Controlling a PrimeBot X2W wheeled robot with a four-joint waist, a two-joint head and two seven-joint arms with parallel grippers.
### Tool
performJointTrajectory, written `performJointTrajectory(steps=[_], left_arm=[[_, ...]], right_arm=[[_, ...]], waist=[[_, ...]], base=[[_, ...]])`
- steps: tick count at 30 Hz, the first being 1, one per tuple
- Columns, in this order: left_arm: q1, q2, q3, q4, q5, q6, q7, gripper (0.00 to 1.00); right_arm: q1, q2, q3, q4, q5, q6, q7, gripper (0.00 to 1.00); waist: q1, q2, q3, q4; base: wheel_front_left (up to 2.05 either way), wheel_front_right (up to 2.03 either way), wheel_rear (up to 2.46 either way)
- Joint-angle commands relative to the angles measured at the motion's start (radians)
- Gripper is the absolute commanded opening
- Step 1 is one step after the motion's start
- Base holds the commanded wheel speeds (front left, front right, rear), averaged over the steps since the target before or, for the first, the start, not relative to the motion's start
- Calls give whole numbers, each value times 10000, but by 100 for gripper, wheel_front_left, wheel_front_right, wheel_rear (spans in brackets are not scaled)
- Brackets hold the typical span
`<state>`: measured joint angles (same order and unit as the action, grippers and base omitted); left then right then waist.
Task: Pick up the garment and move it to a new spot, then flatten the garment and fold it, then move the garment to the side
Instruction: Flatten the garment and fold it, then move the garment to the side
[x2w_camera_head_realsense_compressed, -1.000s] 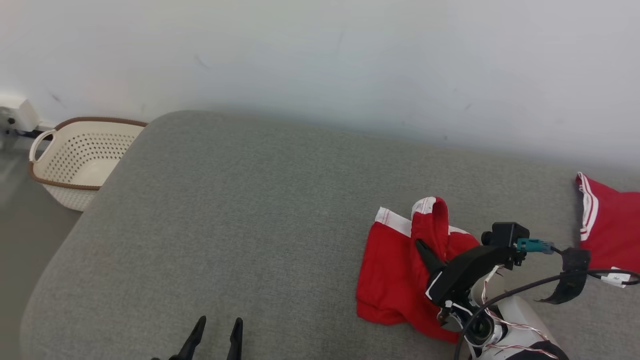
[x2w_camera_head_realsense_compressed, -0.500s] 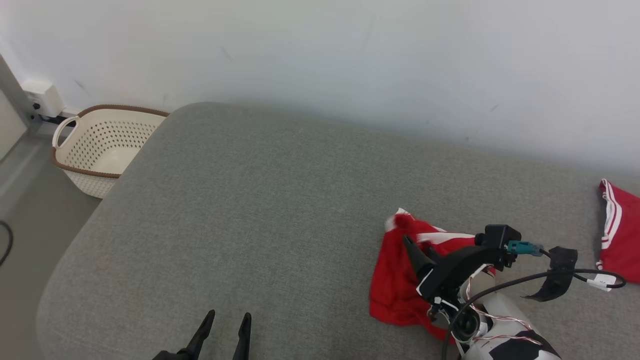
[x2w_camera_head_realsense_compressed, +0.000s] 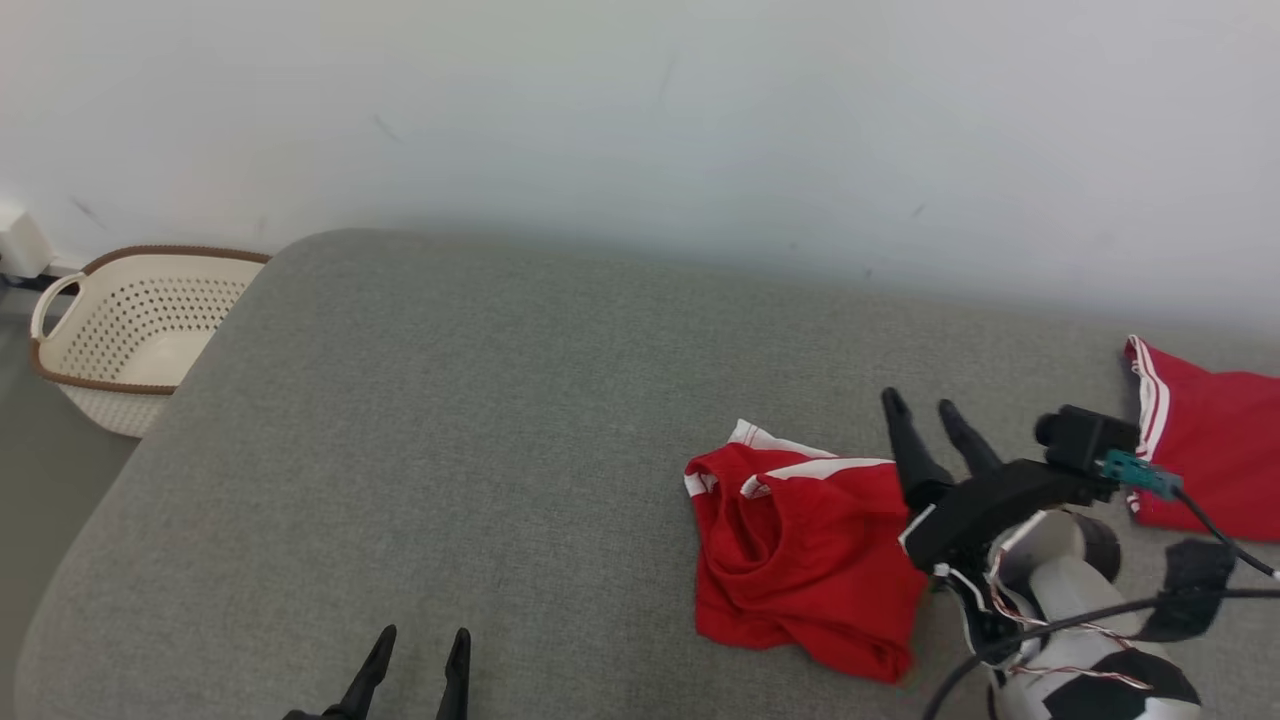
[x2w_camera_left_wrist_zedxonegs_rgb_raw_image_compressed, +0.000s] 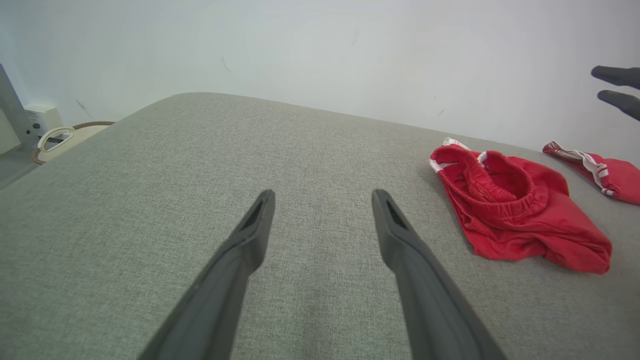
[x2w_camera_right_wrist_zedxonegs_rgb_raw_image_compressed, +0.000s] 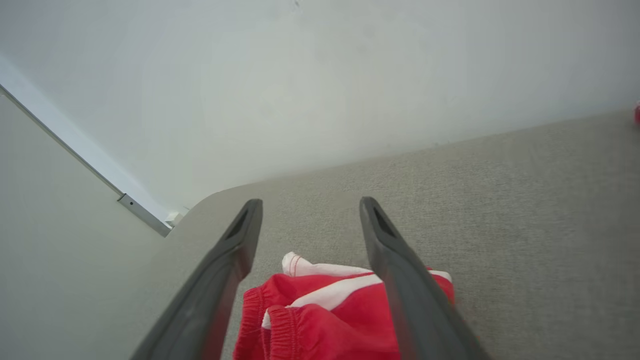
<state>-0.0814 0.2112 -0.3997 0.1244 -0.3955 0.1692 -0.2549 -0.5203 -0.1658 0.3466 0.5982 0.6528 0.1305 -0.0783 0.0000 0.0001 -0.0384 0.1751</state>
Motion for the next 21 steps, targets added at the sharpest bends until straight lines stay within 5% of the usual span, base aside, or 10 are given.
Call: performJointTrajectory(steps=[1, 10, 21], left_arm=[[206, 102, 60, -63, -26, 48, -40, 100], [432, 357, 371, -330, -66, 252, -65, 100], [364, 490, 507, -524, 33, 466, -82, 100]], right_arm=[[255, -102, -145, -134, -209, 6, -86, 100], [1008, -416, -1259, -432, -1051, 6, 150, 100], [1285, 154, -1833, 295, -2340, 6, 617, 100]], waist=[[0, -1, -39, -153], [0, -1, -11, -409], [0, -1, 158, -346]], base=[[0, 0, 0], [0, 0, 0], [0, 0, 0]])
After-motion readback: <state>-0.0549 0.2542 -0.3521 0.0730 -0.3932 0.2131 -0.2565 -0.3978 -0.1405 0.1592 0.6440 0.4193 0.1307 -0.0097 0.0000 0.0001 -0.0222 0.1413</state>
